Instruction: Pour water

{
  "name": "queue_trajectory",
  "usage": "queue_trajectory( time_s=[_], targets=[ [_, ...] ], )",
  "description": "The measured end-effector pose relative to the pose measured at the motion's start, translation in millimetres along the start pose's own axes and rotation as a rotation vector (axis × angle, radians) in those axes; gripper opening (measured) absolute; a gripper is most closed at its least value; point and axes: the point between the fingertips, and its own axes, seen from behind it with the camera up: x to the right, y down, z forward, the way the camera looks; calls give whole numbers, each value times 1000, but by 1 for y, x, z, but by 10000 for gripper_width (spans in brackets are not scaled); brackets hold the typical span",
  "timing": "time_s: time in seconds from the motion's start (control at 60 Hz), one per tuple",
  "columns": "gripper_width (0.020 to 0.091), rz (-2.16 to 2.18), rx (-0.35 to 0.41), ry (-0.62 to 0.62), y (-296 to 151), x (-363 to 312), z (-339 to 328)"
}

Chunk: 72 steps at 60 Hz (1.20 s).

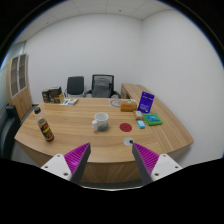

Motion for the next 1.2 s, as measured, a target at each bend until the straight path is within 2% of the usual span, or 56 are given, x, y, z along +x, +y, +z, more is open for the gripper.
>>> queue_trajectory(
  time_s=[0.15, 0.3, 0.533, 0.733, 0.917, 1.033, 1.1, 1.15, 1.2],
  targets=[
    [857, -24, -24, -12, 17, -22, 6],
    [855, -51, -53, -54, 50, -77, 20],
    [859, -43, -84, -166, 82, -220, 46],
    [858, 18, 24, -217, 46, -349, 101],
    [857, 46, 123, -169, 5, -393, 172],
    [778, 52, 166, -156, -8, -406, 205],
    [671, 51, 185, -149, -12, -409, 221],
    [546, 50, 201, -126, -13, -405, 223],
    [534, 52, 218, -118, -15, -405, 224]
  ],
)
